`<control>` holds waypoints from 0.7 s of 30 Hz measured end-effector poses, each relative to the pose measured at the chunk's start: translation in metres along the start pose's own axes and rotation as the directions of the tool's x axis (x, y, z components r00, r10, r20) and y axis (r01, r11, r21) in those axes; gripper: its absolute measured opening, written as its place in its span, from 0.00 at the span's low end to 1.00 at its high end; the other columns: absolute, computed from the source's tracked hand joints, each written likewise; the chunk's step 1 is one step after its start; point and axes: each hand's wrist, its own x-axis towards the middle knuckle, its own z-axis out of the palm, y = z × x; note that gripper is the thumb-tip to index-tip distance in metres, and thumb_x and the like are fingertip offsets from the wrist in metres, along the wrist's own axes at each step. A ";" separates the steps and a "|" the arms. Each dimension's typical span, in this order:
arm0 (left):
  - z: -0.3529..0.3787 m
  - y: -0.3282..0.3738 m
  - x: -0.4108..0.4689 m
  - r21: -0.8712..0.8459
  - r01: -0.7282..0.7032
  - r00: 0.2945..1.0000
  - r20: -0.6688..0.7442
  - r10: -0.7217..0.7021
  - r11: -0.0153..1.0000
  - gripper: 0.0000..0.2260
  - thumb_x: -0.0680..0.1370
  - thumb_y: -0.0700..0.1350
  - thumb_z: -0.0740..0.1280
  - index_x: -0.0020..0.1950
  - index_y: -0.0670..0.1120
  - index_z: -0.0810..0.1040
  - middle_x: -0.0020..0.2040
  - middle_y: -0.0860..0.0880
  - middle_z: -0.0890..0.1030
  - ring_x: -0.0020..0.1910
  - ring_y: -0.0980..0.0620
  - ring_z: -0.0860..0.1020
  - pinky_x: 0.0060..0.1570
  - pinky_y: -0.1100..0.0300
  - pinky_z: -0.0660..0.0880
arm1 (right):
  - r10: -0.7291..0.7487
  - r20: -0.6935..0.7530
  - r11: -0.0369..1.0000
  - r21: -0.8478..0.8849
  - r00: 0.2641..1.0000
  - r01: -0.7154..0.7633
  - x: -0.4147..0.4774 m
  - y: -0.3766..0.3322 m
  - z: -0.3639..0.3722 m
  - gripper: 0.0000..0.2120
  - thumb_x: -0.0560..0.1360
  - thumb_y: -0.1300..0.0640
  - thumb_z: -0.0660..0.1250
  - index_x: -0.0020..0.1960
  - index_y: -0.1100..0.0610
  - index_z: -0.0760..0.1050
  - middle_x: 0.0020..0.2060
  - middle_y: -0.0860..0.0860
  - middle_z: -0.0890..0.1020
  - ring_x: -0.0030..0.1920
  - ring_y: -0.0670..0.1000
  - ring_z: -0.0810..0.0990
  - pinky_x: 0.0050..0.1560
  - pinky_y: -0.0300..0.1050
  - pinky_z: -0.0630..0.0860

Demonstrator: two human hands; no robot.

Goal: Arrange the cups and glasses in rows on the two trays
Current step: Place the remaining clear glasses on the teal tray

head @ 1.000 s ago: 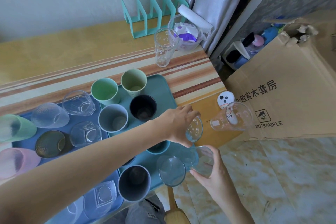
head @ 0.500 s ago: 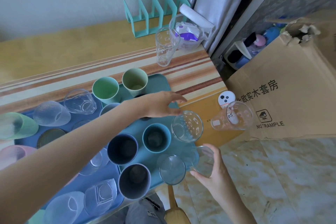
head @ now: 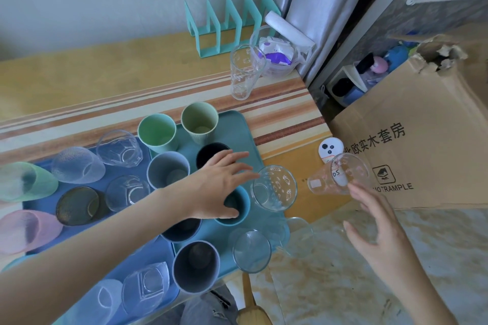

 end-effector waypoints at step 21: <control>0.028 -0.059 -0.027 -0.070 0.348 0.811 -0.478 -0.338 0.935 0.14 0.61 0.46 0.80 0.44 0.48 0.84 0.41 0.50 0.83 0.50 0.43 0.79 0.60 0.53 0.62 | -0.301 0.003 0.915 -0.280 0.953 0.290 0.062 -0.075 0.043 0.12 0.72 0.46 0.64 0.50 0.49 0.81 0.46 0.40 0.82 0.51 0.48 0.69 0.54 0.44 0.64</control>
